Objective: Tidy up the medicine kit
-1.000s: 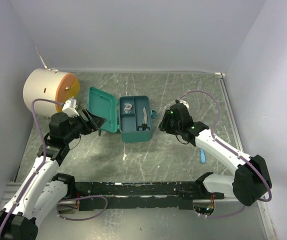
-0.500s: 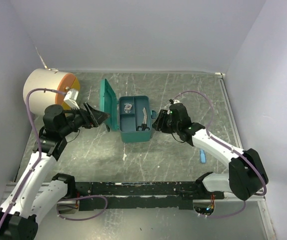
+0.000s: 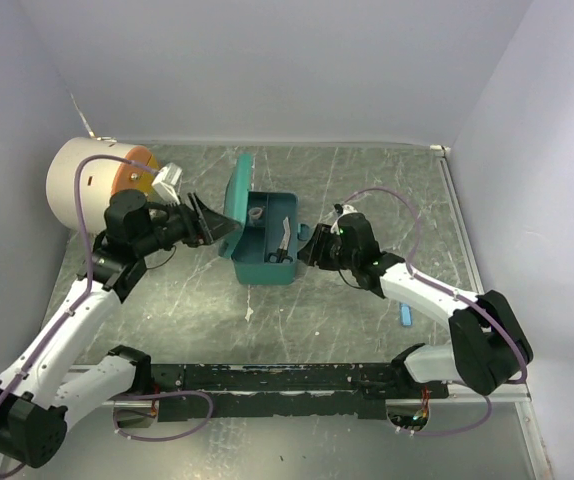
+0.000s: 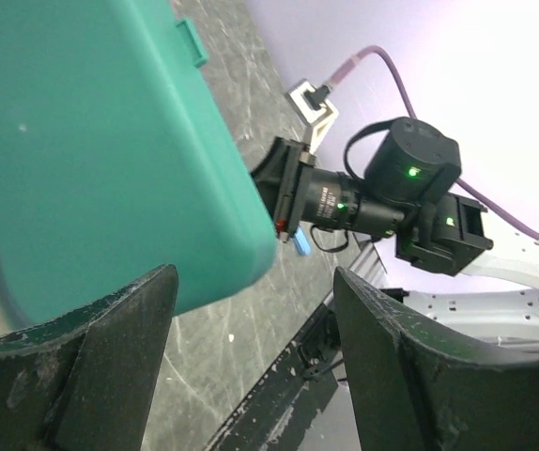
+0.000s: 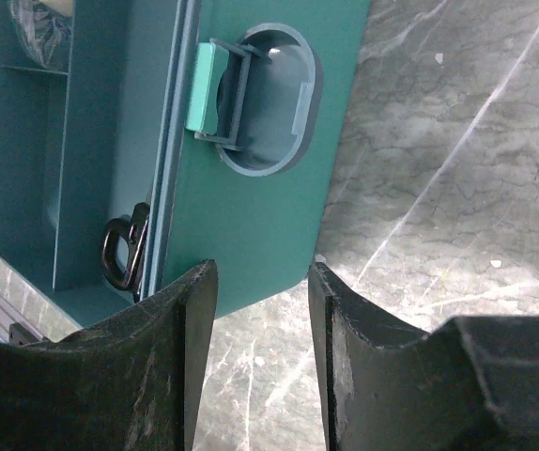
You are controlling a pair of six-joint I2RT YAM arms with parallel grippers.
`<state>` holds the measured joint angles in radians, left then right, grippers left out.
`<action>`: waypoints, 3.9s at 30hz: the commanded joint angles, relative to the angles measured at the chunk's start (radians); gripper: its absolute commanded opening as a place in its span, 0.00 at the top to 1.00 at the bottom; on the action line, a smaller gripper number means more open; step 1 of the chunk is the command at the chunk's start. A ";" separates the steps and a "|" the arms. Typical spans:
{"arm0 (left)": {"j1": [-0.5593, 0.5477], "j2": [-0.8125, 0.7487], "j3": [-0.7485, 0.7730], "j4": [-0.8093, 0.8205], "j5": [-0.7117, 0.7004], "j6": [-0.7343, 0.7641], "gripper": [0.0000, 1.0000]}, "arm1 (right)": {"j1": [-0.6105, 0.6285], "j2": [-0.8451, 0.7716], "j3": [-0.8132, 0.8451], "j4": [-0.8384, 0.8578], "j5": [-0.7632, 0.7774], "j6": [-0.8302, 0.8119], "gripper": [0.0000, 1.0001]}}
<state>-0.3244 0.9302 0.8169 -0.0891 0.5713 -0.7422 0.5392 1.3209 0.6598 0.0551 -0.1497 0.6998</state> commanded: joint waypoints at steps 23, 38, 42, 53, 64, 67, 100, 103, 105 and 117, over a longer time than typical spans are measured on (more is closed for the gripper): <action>-0.153 0.219 0.177 -0.254 -0.476 0.106 0.15 | 0.011 -0.120 0.179 -0.196 -0.022 -0.073 0.50; -0.143 0.513 0.246 -0.259 -0.383 0.194 0.31 | 0.056 0.012 0.135 -0.082 -0.049 0.057 0.67; -0.143 0.531 0.235 -0.256 -0.324 0.205 0.38 | 0.116 -0.015 0.071 -0.053 -0.043 0.149 0.75; -0.141 0.507 0.199 -0.299 -0.317 0.231 0.48 | 0.357 -0.021 -0.033 0.131 0.093 0.311 0.87; -0.142 0.471 0.209 -0.352 -0.365 0.272 0.46 | 0.382 -0.098 0.078 -0.014 0.258 0.190 0.78; -0.142 0.467 0.237 -0.385 -0.378 0.303 0.43 | 0.380 -0.168 0.101 -0.088 0.316 0.129 0.68; -0.142 0.305 0.199 -0.512 -0.393 0.422 0.22 | 0.080 0.090 -0.069 0.045 0.025 0.145 0.77; -0.141 0.300 0.179 -0.502 -0.410 0.431 0.28 | 0.090 0.127 -0.078 0.101 0.015 0.178 0.80; -0.142 0.296 0.165 -0.494 -0.430 0.433 0.30 | 0.104 0.155 -0.060 0.072 0.053 0.206 0.83; -0.142 0.291 0.146 -0.495 -0.423 0.433 0.31 | 0.162 0.190 -0.079 0.207 0.135 0.388 0.92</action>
<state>-0.4603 1.2236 0.9859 -0.5583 0.1600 -0.3199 0.6979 1.5192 0.6067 0.1368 -0.0368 1.0172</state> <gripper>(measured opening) 0.697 0.083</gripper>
